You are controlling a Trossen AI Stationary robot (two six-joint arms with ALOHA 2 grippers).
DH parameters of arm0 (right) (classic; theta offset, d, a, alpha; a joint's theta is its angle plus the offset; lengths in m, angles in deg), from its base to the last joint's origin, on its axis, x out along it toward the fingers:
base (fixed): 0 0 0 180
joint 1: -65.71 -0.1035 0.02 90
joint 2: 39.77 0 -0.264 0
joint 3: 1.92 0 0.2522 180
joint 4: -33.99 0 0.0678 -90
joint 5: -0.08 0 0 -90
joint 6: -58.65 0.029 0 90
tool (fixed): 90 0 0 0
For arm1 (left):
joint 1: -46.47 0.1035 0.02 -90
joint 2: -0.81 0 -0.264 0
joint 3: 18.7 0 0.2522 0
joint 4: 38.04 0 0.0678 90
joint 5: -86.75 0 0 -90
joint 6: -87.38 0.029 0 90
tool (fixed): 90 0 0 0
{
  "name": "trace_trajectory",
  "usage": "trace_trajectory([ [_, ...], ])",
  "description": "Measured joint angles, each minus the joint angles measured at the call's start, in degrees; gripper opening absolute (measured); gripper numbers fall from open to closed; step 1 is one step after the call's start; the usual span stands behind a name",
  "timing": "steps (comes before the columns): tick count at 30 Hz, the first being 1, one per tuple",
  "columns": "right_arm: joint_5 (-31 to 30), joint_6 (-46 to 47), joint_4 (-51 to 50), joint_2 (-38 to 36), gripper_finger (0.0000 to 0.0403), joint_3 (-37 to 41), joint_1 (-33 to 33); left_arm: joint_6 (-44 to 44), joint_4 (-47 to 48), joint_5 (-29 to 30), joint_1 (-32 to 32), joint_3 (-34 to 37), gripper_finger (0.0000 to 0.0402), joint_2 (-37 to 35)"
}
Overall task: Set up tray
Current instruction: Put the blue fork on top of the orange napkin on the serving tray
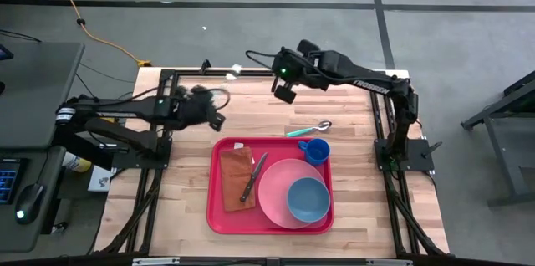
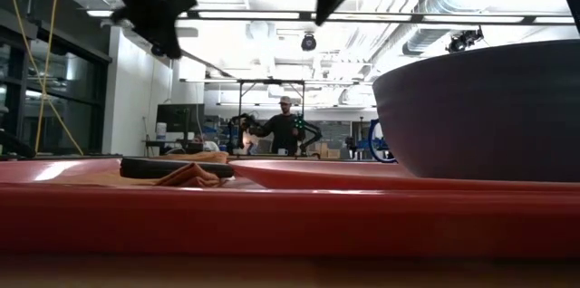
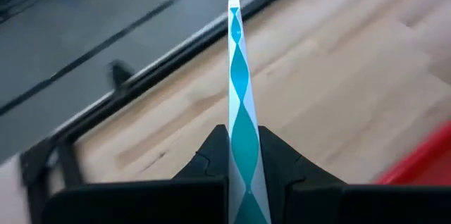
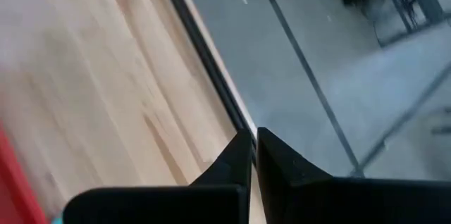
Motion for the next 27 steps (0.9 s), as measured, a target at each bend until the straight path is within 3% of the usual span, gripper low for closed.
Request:
trace_trajectory([
  [4,2.65,1.41,-5.29,-0.52,0.0001,-0.01,1.97,-15.56,8.55,7.93,-6.93,-0.02,0.0062,-1.89],
  [10,21.96,0.25,-8.75,-1.26,0.0,-0.01,4.32,-34.03,17.15,11.61,-15.98,-0.04,0.0062,-2.0],
  [14,32.48,-1.98,-8.91,-1.44,0.0,-0.01,6.14,-43.46,18.09,12.94,-20.51,-0.09,0.0062,0.82],
  [23,33.07,-3.56,-8.85,-1.58,0.0,-0.01,10.75,-59.84,18.25,10.75,-26.94,-0.09,0.0062,12.61],
  [27,33.07,-4.02,-8.52,-2.58,0.0,-0.01,12.58,-61.25,15.52,8.42,-28.77,-0.07,0.0062,17.94],
])
